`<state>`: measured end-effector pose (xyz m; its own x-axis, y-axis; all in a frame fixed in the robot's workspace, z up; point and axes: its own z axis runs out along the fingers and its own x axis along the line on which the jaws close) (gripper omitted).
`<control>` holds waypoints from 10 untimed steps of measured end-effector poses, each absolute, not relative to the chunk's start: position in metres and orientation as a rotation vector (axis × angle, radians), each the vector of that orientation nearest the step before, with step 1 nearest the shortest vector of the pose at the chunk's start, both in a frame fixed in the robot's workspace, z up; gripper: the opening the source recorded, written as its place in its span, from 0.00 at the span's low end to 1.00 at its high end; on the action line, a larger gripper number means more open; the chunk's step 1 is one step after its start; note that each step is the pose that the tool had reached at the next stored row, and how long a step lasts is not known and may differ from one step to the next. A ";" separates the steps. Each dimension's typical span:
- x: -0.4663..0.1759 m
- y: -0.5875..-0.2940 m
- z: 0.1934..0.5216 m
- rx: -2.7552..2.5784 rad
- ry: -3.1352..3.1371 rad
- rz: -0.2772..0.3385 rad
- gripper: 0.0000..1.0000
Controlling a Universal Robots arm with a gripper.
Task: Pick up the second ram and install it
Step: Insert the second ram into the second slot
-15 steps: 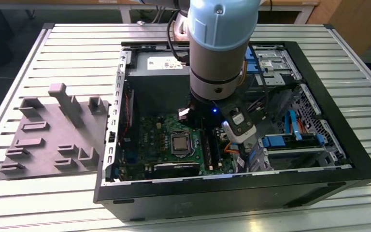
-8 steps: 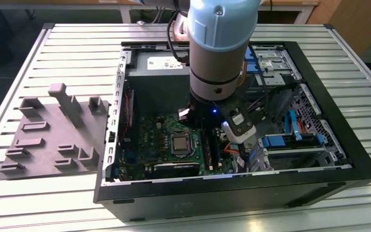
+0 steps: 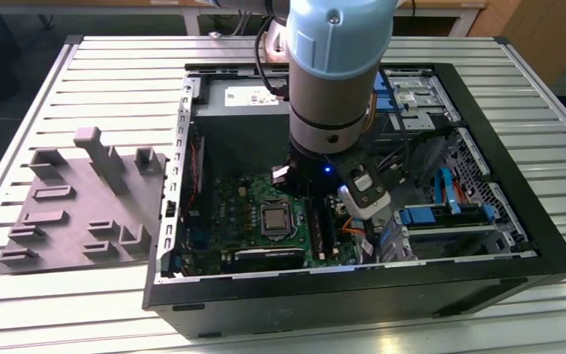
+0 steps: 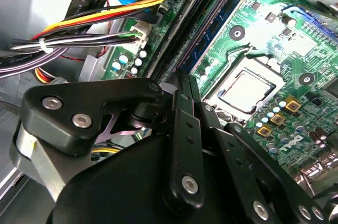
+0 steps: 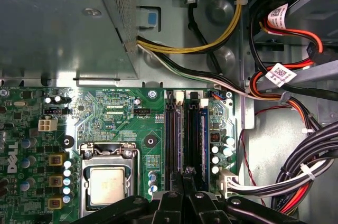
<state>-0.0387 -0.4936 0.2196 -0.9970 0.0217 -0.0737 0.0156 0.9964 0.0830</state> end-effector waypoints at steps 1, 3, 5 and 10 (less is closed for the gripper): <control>-0.039 -0.494 0.220 0.029 3.064 0.127 0.11; -0.039 -0.494 0.219 0.029 3.064 0.127 0.11; -0.039 -0.494 0.219 0.029 3.064 0.127 0.11; -0.039 -0.494 0.218 0.029 3.064 0.127 0.11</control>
